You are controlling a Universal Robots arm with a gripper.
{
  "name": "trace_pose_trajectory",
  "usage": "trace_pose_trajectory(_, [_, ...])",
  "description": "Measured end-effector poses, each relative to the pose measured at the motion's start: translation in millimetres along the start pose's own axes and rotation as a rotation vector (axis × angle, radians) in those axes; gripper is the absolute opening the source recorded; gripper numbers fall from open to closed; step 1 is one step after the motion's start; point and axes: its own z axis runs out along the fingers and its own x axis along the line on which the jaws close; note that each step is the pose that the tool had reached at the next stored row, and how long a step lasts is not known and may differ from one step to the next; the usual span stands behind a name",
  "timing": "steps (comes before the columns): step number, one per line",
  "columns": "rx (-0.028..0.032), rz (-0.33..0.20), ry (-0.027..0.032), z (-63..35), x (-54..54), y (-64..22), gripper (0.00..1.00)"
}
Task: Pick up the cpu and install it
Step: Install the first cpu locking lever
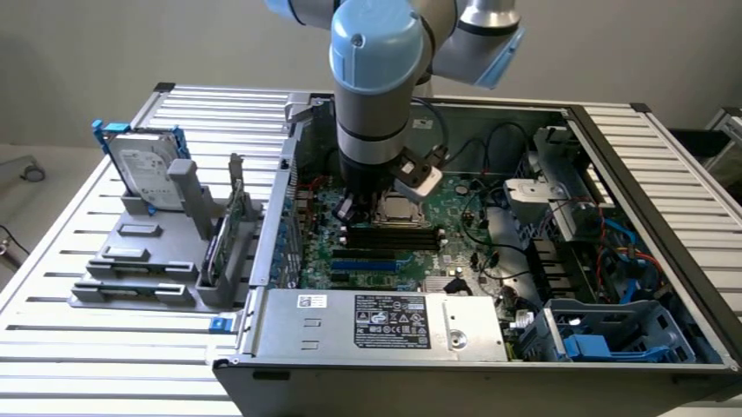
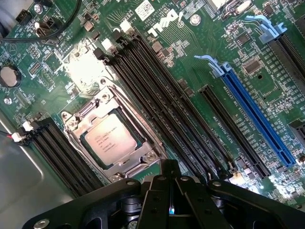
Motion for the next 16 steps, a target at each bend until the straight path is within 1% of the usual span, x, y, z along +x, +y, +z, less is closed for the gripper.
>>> trace_pose_trajectory(8, [-0.0028, 0.001, 0.0008, 3.3, 0.2, -0.4, 0.11])
trace_pose_trajectory(16, [-0.0036, 0.001, 0.0007, 4.5, 0.7, -1.4, 0.11])
